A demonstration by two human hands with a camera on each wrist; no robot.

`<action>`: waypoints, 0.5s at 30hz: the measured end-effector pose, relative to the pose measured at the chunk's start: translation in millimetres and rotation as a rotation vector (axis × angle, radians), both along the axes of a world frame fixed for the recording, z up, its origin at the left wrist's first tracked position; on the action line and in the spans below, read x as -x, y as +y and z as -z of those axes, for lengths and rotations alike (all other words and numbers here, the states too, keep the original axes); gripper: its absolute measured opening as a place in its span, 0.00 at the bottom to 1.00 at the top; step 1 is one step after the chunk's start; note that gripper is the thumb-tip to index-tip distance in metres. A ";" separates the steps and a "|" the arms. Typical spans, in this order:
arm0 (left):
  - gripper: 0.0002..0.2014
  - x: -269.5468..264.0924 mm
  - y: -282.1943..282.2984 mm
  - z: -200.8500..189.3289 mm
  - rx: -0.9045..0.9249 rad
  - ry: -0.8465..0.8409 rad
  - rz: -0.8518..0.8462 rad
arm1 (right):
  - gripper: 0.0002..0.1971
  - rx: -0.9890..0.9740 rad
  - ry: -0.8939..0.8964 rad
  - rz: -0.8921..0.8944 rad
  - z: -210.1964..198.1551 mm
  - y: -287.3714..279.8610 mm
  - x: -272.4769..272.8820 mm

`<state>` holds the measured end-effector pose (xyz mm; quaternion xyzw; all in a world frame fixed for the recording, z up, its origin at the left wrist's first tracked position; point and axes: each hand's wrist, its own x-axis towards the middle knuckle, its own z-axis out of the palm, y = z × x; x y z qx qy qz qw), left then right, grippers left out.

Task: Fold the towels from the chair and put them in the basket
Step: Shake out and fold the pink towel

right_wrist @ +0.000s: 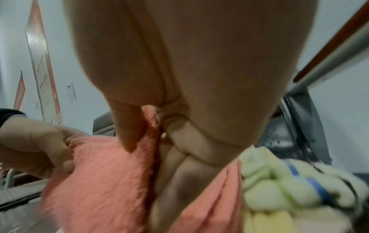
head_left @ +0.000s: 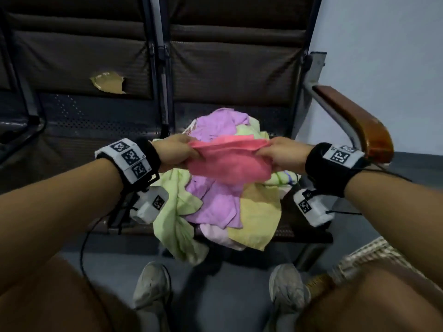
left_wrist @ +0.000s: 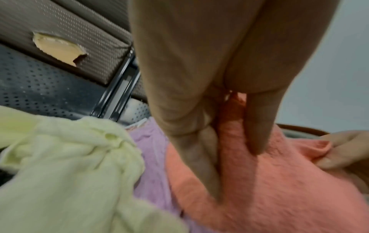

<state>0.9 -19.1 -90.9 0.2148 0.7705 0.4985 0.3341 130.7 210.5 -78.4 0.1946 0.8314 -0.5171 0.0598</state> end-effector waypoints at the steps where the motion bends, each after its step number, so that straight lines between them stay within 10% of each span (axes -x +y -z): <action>1: 0.11 -3.0 -6.0 16.0 0.088 -0.051 0.085 | 0.07 0.048 -0.128 -0.055 19.1 -1.2 -6.9; 6: 0.12 -5.4 -15.1 54.9 0.349 -0.197 0.254 | 0.13 0.153 -0.412 -0.135 72.0 0.9 -19.5; 15: 0.10 35.4 40.8 78.0 0.041 0.013 -0.260 | 0.05 0.049 0.024 0.271 82.6 28.0 33.1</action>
